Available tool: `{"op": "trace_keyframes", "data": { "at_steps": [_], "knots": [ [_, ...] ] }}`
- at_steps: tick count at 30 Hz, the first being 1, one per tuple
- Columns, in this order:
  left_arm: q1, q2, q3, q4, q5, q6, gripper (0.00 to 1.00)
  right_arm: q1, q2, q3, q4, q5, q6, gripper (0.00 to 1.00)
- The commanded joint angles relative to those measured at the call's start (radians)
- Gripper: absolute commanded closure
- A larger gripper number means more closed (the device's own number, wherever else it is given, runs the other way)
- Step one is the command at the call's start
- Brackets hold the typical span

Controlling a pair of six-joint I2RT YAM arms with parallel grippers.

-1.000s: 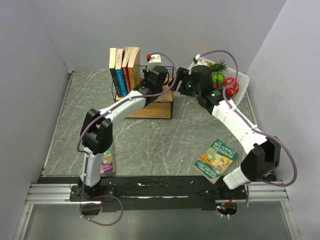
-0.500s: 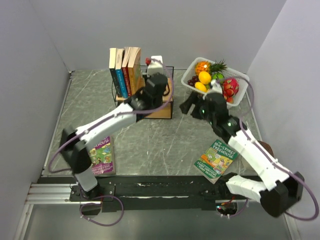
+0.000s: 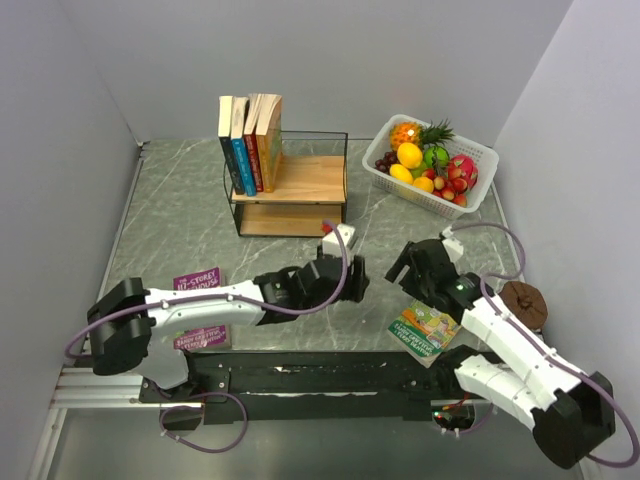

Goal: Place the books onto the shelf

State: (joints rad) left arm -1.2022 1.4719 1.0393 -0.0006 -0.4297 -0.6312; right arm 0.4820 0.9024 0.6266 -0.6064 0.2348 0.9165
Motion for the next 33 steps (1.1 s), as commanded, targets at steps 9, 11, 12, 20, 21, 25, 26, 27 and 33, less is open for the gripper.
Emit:
{"op": "trace_keyframes", "data": {
  "at_steps": [9, 11, 12, 20, 21, 25, 26, 27, 33],
  "knots": [
    [0.024, 0.152, -0.09, 0.307, 0.422, -0.104, 0.4, -0.008, -0.106, 0.029, -0.521, 0.161, 0.346, 0.06],
    [0.03, 0.169, -0.096, 0.315, 0.469, -0.12, 0.39, -0.011, -0.143, 0.007, -0.581, 0.141, 0.418, 0.06],
    [0.03, 0.168, -0.111, 0.327, 0.482, -0.124, 0.39, -0.01, -0.158, -0.016, -0.596, 0.123, 0.439, 0.06],
    [0.033, 0.231, -0.13, 0.448, 0.645, -0.16, 0.36, -0.008, -0.316, -0.03, -0.72, 0.095, 0.518, 0.04],
    [0.033, 0.247, -0.121, 0.47, 0.676, -0.165, 0.35, -0.008, -0.306, -0.022, -0.734, 0.098, 0.512, 0.03],
    [0.029, 0.352, -0.07, 0.456, 0.799, -0.16, 0.31, -0.01, -0.27, 0.004, -0.679, 0.12, 0.46, 0.03],
    [0.027, 0.361, -0.068, 0.452, 0.801, -0.154, 0.29, -0.01, -0.276, 0.01, -0.661, 0.127, 0.452, 0.03],
    [0.023, 0.376, -0.065, 0.426, 0.775, -0.139, 0.25, -0.008, -0.286, 0.025, -0.642, 0.133, 0.449, 0.03],
    [0.02, 0.455, -0.027, 0.358, 0.718, -0.143, 0.22, -0.008, -0.353, 0.108, -0.622, 0.192, 0.389, 0.04]
  ]
}}
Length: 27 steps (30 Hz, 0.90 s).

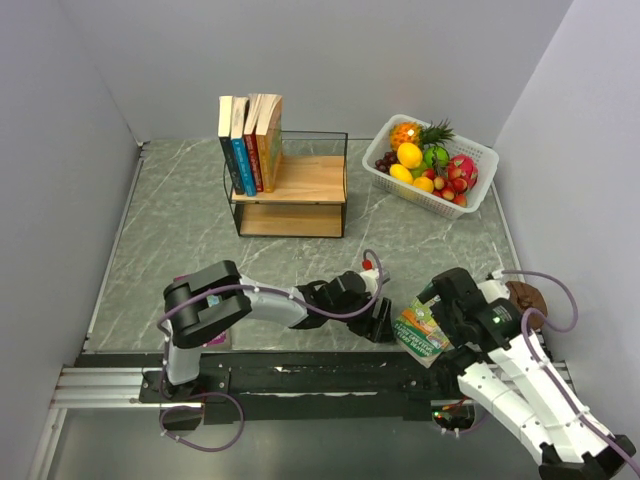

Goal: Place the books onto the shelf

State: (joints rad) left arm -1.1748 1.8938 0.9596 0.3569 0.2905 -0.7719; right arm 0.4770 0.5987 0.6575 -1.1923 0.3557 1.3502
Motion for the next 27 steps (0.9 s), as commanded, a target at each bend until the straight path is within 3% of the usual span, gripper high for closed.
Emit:
{"op": "trace_keyframes", "data": {
  "at_steps": [1, 7, 10, 13, 14, 16, 17, 19, 22, 27],
  "knots": [
    [-0.006, 0.045, 0.059, 0.002, -0.001, -0.009, 0.21, -0.003, -0.06, 0.073, -0.014, 0.068, -0.054, 0.04],
    [-0.005, 0.129, 0.117, -0.026, 0.016, -0.032, 0.23, -0.003, -0.091, -0.056, 0.106, 0.019, -0.059, 0.04],
    [-0.005, 0.168, 0.139, -0.022, 0.048, -0.029, 0.32, -0.005, -0.08, -0.098, 0.163, -0.004, -0.063, 0.04],
    [-0.005, 0.205, 0.148, -0.009, 0.075, -0.036, 0.54, -0.003, -0.085, -0.104, 0.191, 0.0, -0.077, 0.04],
    [-0.005, 0.211, 0.149, -0.009, 0.076, -0.038, 0.67, -0.005, -0.085, -0.101, 0.194, 0.003, -0.086, 0.04],
    [-0.005, 0.222, 0.153, -0.012, 0.078, -0.038, 0.78, -0.003, -0.091, -0.096, 0.203, 0.009, -0.094, 0.04],
    [-0.003, 0.222, 0.156, -0.018, 0.075, -0.032, 0.9, -0.003, -0.091, -0.095, 0.206, 0.009, -0.098, 0.04],
    [-0.003, 0.222, 0.156, -0.019, 0.069, -0.03, 0.99, -0.005, -0.085, -0.093, 0.215, 0.009, -0.103, 0.04],
    [0.001, 0.214, 0.142, -0.003, 0.062, -0.033, 0.99, -0.003, -0.071, -0.084, 0.206, 0.022, -0.109, 0.04],
    [0.024, 0.157, 0.073, 0.03, -0.014, -0.066, 0.99, -0.003, 0.022, -0.01, 0.134, 0.199, -0.129, 0.03]
  ]
}}
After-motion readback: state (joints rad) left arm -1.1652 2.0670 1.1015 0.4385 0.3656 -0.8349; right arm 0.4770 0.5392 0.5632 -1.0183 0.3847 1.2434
